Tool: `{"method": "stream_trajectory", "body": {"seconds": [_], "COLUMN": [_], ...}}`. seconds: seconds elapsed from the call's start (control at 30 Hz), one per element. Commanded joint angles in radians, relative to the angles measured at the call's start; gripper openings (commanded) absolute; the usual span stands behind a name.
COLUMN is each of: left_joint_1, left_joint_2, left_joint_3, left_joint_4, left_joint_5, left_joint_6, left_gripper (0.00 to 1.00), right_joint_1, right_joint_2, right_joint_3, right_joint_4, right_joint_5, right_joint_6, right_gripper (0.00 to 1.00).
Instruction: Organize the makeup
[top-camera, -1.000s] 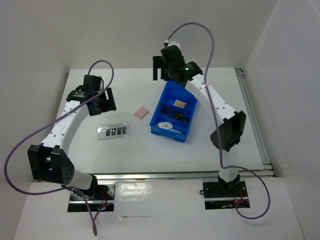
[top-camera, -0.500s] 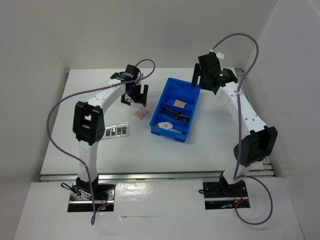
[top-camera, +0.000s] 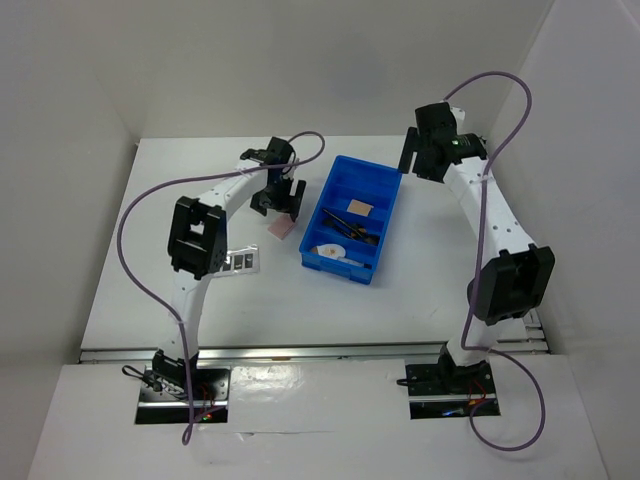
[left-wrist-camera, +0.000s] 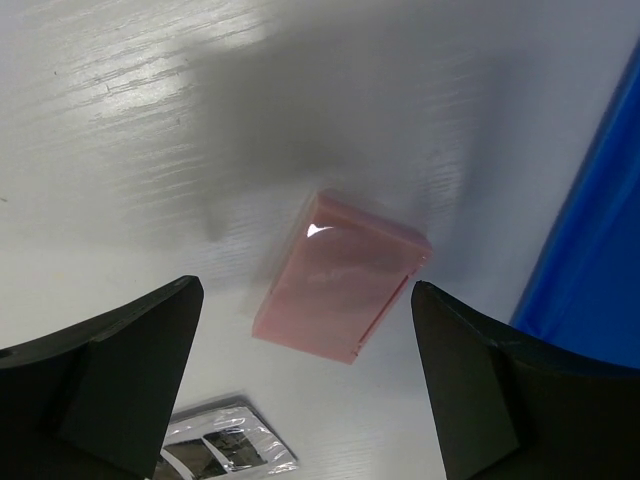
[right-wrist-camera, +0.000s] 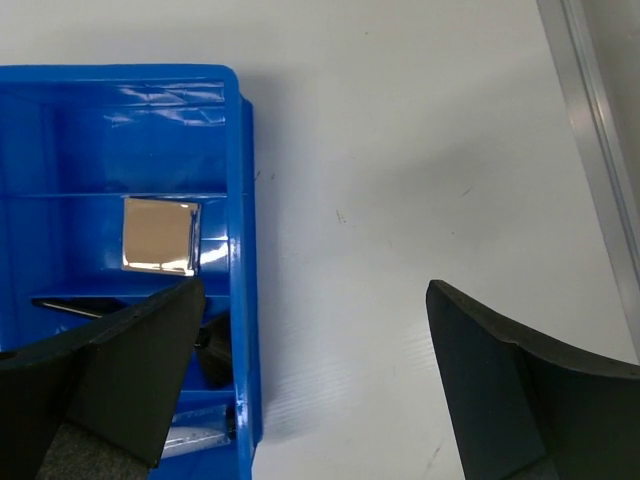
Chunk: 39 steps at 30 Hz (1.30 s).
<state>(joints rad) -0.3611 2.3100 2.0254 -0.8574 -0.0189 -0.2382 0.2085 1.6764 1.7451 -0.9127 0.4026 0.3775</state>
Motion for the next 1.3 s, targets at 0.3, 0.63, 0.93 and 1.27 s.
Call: {"method": "stream_trajectory", "body": {"seconds": [0.3,0.63,0.93,1.27], "left_joint_1": [-0.019,-0.019,-0.019,-0.029], "left_joint_2": [0.055,0.045,-0.001,-0.113], "left_joint_3": [-0.036,-0.108,-0.172,-0.229], "left_joint_4": [0.015,0.035,0.055,0.046], "left_joint_5": [-0.021,0.007,-0.035,-0.013], "left_joint_6": [-0.004,-0.004,-0.036,-0.056], "left_gripper": [1.00,0.96,0.93,0.20], "right_joint_1": [-0.003,-0.003,-0.003,-0.003], "right_joint_2": [0.077,0.097,0.097,0.088], "right_joint_3": [0.083,0.102,0.113,0.113], "right_joint_4": [-0.015,-0.015,-0.015,-0.015], "right_joint_5": [-0.050,-0.081,-0.099,-0.127], "right_joint_6": [-0.009,0.000,0.000,0.000], "right_gripper": [0.99,0.99,0.99,0.99]}}
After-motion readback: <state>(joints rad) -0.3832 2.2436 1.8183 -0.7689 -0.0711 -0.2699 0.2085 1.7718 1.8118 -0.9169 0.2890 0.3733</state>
